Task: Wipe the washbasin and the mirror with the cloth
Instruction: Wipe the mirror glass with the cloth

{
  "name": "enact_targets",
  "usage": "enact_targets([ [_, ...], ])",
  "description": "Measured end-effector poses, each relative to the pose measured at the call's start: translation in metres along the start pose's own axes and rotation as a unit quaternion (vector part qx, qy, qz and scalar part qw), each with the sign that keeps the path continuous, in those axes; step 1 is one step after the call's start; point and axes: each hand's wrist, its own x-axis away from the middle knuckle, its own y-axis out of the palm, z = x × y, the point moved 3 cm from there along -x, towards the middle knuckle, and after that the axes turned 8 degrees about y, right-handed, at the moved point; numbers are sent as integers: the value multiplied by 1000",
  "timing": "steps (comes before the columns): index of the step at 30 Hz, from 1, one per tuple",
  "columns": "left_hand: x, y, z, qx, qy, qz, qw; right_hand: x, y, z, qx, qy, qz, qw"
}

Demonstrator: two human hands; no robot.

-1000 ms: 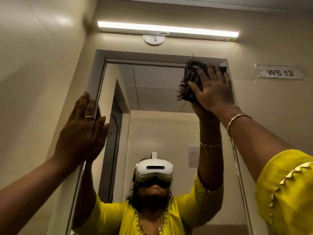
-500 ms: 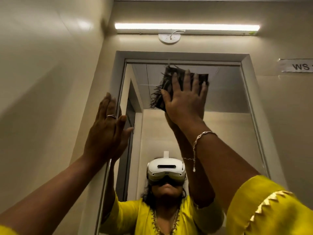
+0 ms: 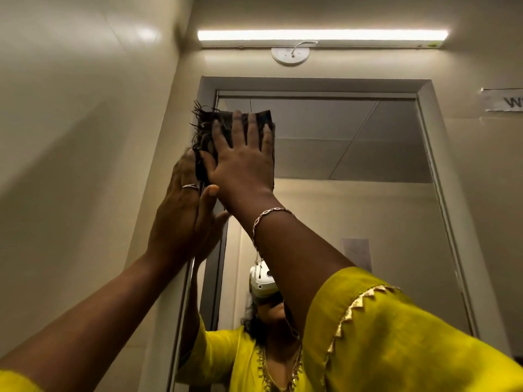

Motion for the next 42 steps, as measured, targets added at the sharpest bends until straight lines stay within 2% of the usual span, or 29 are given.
enact_targets([
  [6, 1, 0, 2, -41, -8, -3, 999, 9, -5, 20, -10, 2, 25, 1000],
  [16, 7, 0, 5, -109, 28, -21, 993, 25, -22, 113, 15, 34, 41, 998],
  [29, 38, 5, -2, -131, 10, -36, 991, 48, -49, 222, 71, 82, 35, 994],
  [36, 62, 13, -20, -139, 2, -53, 989, 59, -49, 221, 64, 139, 39, 988],
  [42, 61, -4, 22, -62, 6, -22, 998, 70, -35, 177, 31, 168, 32, 985],
])
